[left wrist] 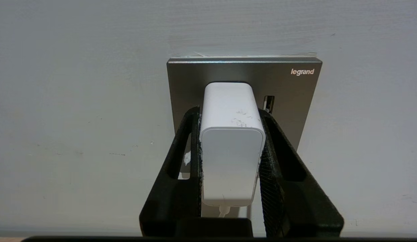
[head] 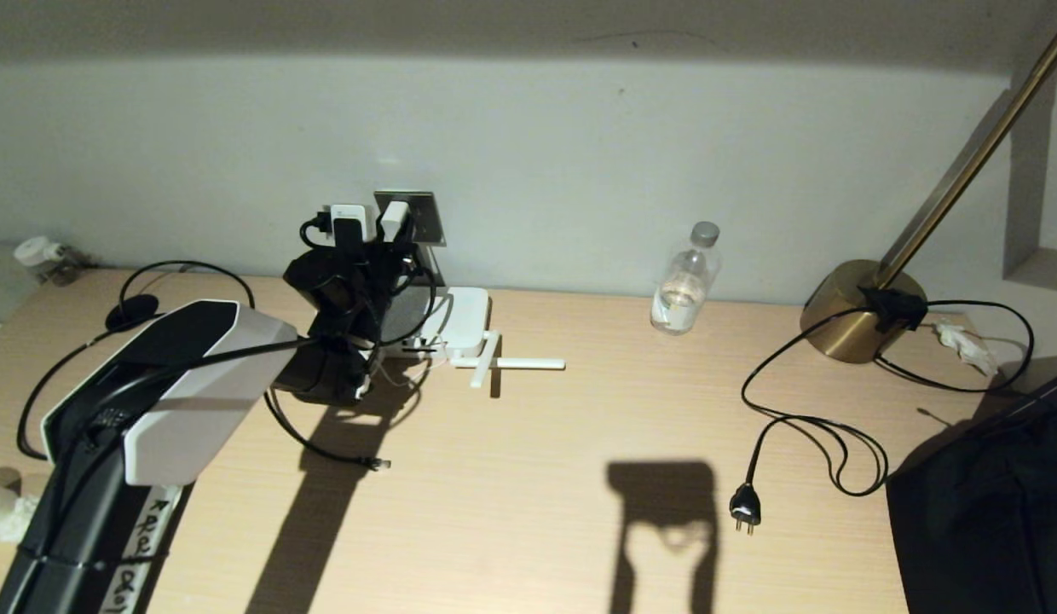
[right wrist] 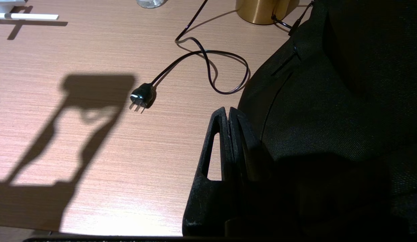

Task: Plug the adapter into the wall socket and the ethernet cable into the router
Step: Plug plug into socket

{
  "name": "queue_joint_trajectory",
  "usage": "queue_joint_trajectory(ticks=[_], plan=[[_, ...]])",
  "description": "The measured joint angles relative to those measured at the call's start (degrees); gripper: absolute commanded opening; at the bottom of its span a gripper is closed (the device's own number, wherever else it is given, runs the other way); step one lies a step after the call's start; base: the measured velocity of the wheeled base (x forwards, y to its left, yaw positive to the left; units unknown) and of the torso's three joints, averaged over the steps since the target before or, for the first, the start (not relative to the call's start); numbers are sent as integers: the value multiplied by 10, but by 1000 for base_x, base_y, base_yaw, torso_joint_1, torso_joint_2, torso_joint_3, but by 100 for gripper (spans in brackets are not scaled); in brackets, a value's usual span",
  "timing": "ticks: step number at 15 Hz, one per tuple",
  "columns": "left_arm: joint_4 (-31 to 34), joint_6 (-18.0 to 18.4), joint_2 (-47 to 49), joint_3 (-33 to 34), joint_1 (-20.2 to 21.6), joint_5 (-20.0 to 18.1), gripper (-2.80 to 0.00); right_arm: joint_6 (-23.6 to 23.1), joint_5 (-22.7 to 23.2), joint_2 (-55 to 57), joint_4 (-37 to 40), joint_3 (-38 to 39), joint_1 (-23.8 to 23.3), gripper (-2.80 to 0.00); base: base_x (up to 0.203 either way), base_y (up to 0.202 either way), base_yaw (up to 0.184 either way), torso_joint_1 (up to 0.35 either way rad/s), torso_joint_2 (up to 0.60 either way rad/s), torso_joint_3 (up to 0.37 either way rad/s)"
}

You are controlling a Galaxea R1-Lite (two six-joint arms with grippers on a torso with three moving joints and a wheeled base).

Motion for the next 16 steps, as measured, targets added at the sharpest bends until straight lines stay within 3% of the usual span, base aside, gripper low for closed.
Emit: queue_joint_trajectory(ticks=[8,16], plan=[[10,1,-1,-5,-1,0,-280,0,0,0,0,0,0,-280,0,0,0,0,0,0],[63,1,-13,-19,-2,0,-280,0,0,0,0,0,0,-280,0,0,0,0,0,0]])
